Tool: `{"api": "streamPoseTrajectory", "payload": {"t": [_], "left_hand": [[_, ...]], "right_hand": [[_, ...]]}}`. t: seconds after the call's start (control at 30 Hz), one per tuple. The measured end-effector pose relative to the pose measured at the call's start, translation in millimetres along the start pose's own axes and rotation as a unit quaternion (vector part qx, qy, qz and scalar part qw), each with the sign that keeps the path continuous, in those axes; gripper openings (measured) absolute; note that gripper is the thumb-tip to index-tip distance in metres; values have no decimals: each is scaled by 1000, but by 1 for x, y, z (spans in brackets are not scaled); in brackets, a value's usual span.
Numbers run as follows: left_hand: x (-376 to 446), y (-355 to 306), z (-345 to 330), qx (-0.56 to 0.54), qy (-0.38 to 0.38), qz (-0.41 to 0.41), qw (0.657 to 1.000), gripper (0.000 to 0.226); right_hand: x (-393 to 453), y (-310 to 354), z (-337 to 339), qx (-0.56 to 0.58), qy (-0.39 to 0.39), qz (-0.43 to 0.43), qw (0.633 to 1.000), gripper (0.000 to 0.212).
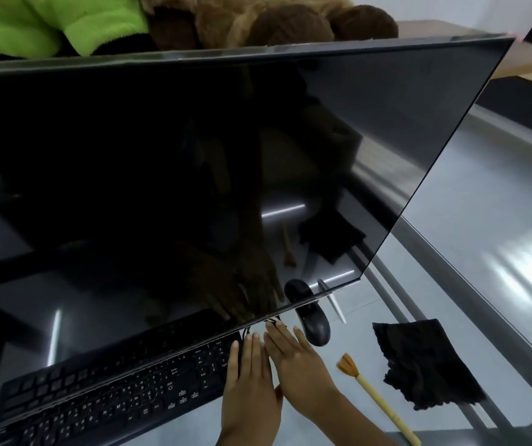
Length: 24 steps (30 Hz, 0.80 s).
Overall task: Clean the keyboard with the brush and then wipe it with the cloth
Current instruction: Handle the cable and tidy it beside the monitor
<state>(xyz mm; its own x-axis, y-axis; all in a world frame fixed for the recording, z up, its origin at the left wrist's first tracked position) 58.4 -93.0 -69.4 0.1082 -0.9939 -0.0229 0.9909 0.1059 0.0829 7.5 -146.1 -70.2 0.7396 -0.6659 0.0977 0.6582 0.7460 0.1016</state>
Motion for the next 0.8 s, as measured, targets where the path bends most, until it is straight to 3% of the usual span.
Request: {"api": "streamPoseTrajectory", "payload": {"t": [0.07,0.17,0.47,0.53,0.63,0.8], "left_hand": [[3,-2,1,40,50,-16,998,78],[8,0,-1,46,57,-15,997,78],[4,2,10,15,32,7,999,77],[3,2,12,-11,-4,14,1000,75],[-3,0,-1,-107,88,14,990,75],[-7,-11,-5,-124,98,2,987,77]], "right_hand": [[2,-2,-3,-2,17,2,1000,79],[5,-4,-2,-2,18,5,1000,78],[1,-5,11,-6,-23,27,999,64],[-1,-4,16,4,-26,27,999,62],[-5,-3,25,20,-41,22,999,65],[-33,-30,50,28,-89,-31,995,66]]}}
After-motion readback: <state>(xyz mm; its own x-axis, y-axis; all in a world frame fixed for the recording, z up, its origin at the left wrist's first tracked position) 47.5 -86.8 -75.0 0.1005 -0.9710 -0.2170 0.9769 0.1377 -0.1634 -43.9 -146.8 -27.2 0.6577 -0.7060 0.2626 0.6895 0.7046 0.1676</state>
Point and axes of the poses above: each hand's wrist, its own x-axis towards the middle knuckle, its own z-axis out of the back of the hand, y = z × x, the point moved 8 cm from there along x, towards the middle knuckle, and after that the axes turned 5 degrees about -y, right-handed, at the moved point
